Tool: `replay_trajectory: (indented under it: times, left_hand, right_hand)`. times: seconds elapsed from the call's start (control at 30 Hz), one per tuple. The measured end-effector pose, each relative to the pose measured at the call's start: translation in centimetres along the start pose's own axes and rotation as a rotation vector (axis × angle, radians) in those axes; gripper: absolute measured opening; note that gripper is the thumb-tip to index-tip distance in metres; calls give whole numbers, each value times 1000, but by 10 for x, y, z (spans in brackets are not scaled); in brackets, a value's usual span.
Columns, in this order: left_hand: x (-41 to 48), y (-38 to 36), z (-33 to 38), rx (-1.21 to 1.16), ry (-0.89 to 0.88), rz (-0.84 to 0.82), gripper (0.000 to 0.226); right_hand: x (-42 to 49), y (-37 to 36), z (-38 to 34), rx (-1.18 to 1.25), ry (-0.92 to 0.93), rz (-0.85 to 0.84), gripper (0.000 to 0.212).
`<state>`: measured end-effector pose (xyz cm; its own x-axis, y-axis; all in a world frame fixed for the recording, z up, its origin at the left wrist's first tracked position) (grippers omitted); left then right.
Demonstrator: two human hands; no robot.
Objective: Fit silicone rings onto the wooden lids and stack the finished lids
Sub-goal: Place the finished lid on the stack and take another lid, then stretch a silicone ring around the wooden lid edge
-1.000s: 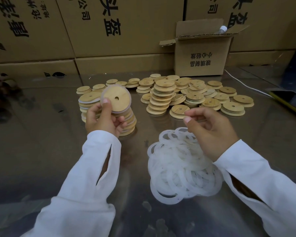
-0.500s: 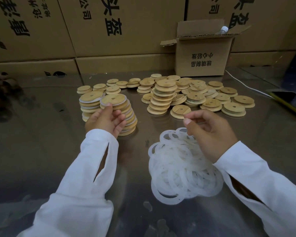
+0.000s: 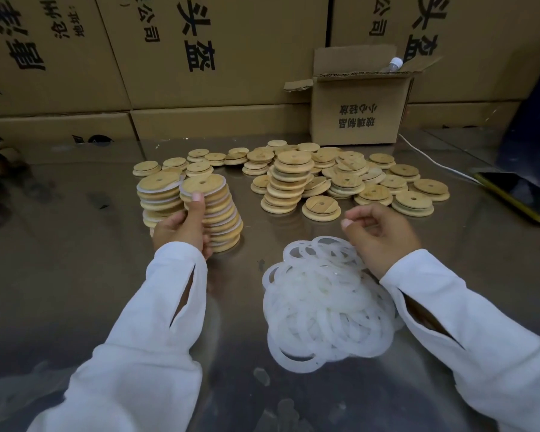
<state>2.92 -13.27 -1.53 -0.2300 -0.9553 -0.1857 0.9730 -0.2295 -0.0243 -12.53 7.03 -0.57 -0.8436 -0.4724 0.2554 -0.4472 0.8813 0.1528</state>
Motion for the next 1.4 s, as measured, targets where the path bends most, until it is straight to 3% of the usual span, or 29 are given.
replay_trajectory:
  times: [0.07, 0.13, 0.23, 0.33, 0.43, 0.53, 0.63, 0.77, 0.93, 1.07, 1.27, 1.4]
  left_hand:
    - [2, 0, 0, 13, -4, 64, 39]
    - [-1, 5, 5, 30, -88, 238, 42]
    - [-22, 6, 23, 30, -391, 384, 15]
    - [-40, -10, 24, 131, -590, 205, 27]
    - [-54, -29, 14, 184, -642, -87, 25]
    - [-63, -41, 6, 280, -718, -267, 25]
    - [-66, -48, -2, 378, -686, -446, 24]
    - [-68, -53, -8, 437, -550, -628, 15]
    - [-64, -51, -4, 393, -455, -556, 20]
    - [-70, -49, -4, 381, -406, -587, 25]
    - [-79, -48, -6, 377, -505, -638, 21]
    - [-69, -45, -5, 372, -471, -543, 20]
  right_hand:
    - [2, 0, 3, -20, -9, -6, 8]
    - [8, 1, 7, -45, -23, -2, 10]
    - [24, -2, 9, -166, -4, -2, 13]
    - [46, -14, 11, -385, 41, -51, 29]
    - [70, -31, 15, -518, 5, -92, 54]
    - [89, -40, 18, -589, -101, -89, 71]
    - [97, -42, 20, -686, -150, -102, 74]
    - [88, -33, 12, -755, -65, -114, 67]
    - [40, -15, -13, -430, 209, -102, 58]
    - [-11, -4, -29, -203, 403, -212, 59]
    - [-27, -10, -29, -334, 652, -300, 64]
    - [-17, 0, -16, -384, 560, -262, 51]
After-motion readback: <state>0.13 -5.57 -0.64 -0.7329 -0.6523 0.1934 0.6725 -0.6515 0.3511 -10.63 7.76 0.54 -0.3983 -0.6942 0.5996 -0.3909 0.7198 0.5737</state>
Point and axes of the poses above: each hand's wrist, its own x-axis towards the middle knuckle, its own y-axis out of the back of the hand, z = x × y, the point moved 3 cm from there along x, towards the middle knuckle, and after that the axes turned 13 degrees about x, right-handed, at the moved point
